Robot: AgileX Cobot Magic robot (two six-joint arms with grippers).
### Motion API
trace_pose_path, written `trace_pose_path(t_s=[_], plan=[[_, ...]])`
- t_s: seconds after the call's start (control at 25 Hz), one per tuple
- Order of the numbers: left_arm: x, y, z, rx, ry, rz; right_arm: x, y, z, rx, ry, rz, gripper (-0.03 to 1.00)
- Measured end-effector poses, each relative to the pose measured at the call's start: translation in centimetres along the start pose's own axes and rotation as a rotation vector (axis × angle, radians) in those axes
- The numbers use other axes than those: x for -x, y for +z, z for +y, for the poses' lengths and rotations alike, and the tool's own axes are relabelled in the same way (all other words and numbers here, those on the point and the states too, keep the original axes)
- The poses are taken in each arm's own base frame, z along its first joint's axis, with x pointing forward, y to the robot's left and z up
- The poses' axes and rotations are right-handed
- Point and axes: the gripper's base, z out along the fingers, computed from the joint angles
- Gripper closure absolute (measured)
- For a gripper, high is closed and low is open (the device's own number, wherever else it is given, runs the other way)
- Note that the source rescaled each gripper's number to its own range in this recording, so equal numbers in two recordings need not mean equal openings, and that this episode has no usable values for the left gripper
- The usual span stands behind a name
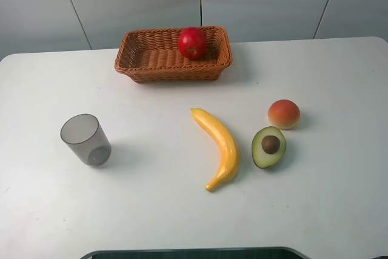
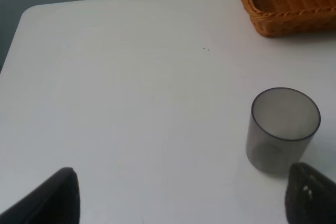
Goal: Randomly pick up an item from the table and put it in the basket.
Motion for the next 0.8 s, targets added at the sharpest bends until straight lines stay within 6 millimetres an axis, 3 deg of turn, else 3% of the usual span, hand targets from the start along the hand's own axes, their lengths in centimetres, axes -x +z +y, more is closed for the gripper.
trace_pose_path(t_s=[0.8], plan=[[0.0, 0.0, 0.0, 0.0, 0.002, 0.0, 0.01, 0.01, 0.25, -0.023, 0.026, -0.001, -0.03]])
